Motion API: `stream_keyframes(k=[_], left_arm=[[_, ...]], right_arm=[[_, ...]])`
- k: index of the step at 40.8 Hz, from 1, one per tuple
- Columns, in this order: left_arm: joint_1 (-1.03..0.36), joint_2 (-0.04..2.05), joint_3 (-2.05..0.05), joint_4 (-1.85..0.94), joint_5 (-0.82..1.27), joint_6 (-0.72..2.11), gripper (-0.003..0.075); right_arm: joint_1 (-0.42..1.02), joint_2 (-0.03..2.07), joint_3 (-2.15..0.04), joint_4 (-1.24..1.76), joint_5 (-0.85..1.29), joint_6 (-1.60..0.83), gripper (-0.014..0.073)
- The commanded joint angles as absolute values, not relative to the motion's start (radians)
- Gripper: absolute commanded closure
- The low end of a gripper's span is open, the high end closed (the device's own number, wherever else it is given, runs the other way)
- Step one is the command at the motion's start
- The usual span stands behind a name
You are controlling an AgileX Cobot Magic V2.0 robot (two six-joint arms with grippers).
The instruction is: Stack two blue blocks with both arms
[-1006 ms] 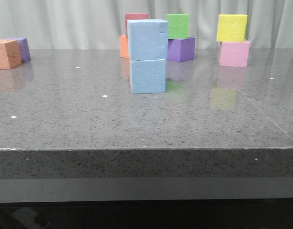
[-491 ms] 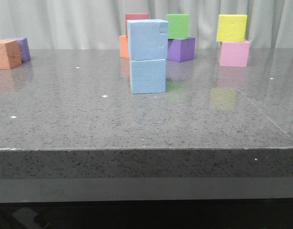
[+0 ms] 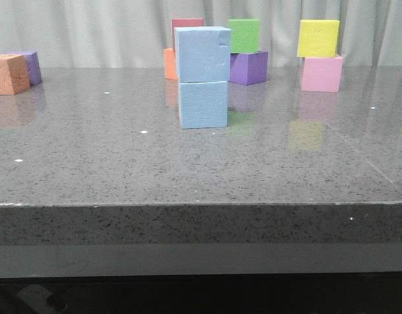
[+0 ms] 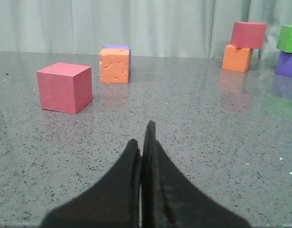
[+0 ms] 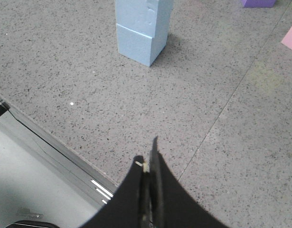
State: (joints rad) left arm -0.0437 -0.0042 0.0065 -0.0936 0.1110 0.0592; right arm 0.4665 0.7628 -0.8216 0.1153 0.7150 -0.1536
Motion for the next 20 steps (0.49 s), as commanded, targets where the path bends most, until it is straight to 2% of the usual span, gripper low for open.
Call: stream_keyframes(k=[1,8,20], left_arm=[[-0.045,-0.023,0.007,-0.099,0.0,0.058,0.0741],[-0.047,-0.023,0.007,-0.072,-0.083,0.046,0.0741],[-0.047,-0.023,0.007,-0.04,-0.099,-0.029,0.0741]], right_arm=[[0.462,0.759,-0.848,0.114,0.643,-0.158,0.0661],[0.462,0.759,-0.848,0.114,0.643,-0.158,0.0661],[0.462,0.759,-0.848,0.114,0.643,-0.158,0.0661]])
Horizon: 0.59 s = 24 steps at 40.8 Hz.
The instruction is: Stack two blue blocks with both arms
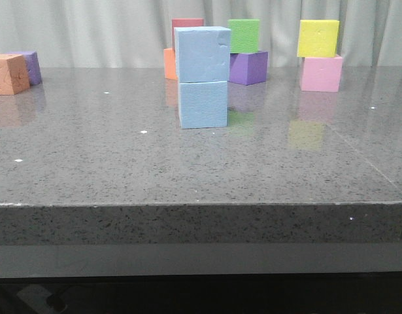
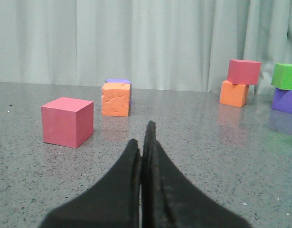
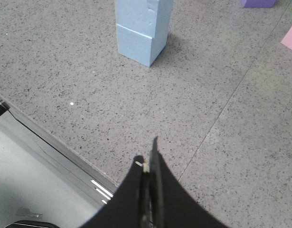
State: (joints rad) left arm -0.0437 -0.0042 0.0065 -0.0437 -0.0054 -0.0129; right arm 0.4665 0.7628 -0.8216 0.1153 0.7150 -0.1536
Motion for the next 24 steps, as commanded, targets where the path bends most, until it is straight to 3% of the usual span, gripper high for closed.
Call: stream_keyframes(k=[1,24], left_arm=[[-0.047,-0.023,0.007,-0.04,-0.099,-0.029,0.0741],[-0.047,-0.022,0.007,-0.102,-0.092,-0.029,0.0741]], right_arm=[[0.462,0.759,-0.848,0.114,0.643,-0.158,0.0661],[0.462,0.759,-0.848,0.114,0.643,-0.158,0.0661]])
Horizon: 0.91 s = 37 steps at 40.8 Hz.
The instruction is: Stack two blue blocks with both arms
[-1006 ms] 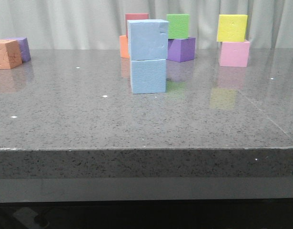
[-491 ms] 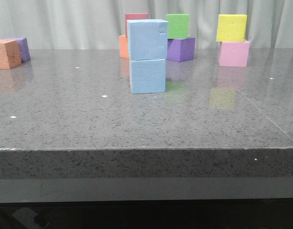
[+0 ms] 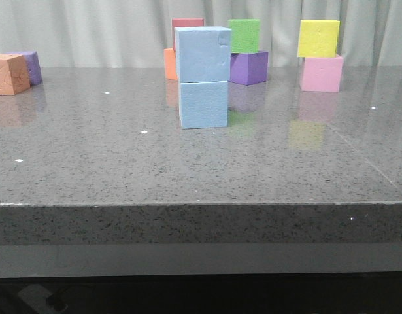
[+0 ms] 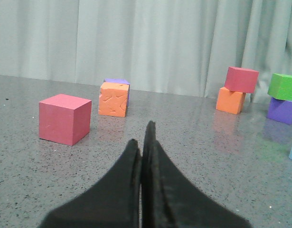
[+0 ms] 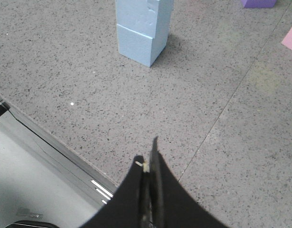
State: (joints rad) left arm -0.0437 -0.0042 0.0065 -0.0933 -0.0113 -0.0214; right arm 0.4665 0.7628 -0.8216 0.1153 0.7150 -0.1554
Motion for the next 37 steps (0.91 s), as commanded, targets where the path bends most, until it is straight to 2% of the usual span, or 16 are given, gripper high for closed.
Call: stream_keyframes(k=[1,24,30,37], left_arm=[[-0.047,-0.022,0.007,-0.102,-0.092,-0.029,0.0741],[-0.047,-0.022,0.007,-0.102,-0.092,-0.029,0.0741],[-0.047,-0.022,0.007,-0.102,-0.092,-0.029,0.0741],[-0.047,-0.022,0.007,-0.102,-0.092,-0.029,0.0741]], right_arm=[[0.462,0.759,-0.848,0.114,0.643,-0.158,0.0661],[0.461,0.727,-0.822,0.109,0.634,-0.158,0.0661],[0.374,0.623,-0.725,0.106,0.568,-0.159,0.0661],[0.229,0.425,-0.524,0.07,0.336,-0.17,0.066]])
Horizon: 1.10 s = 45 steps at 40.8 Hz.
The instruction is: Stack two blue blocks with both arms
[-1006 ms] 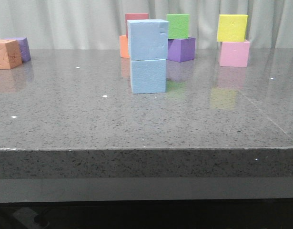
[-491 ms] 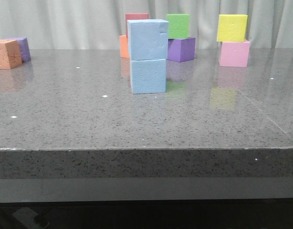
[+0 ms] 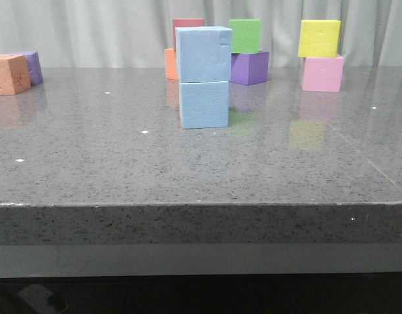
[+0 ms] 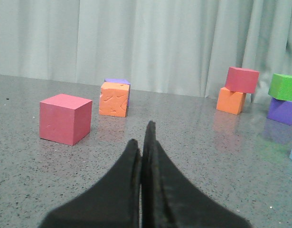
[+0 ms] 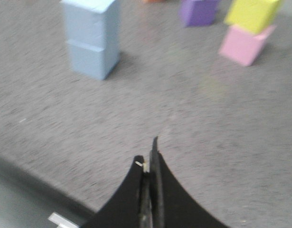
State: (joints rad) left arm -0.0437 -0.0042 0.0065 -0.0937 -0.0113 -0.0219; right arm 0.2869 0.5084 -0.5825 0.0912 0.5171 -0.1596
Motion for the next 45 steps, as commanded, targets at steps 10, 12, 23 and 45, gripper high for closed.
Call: stream_keyframes(k=[10,12,23,45], left_arm=[[-0.047,-0.022,0.007,-0.102,-0.092,-0.029,0.0741],[-0.047,-0.022,0.007,-0.102,-0.092,-0.029,0.0741],[-0.047,-0.022,0.007,-0.102,-0.092,-0.029,0.0741],[-0.047,-0.022,0.007,-0.102,-0.092,-0.029,0.0741]], right_arm=[[0.075,0.131,-0.209,0.071,0.086,-0.17,0.066],[0.054,0.089,-0.165,0.072,0.058,-0.17,0.066],[0.005,-0.028,-0.007,0.072,-0.014,-0.17,0.066],[-0.002,-0.029,0.022,0.072,-0.049,-0.17,0.066]])
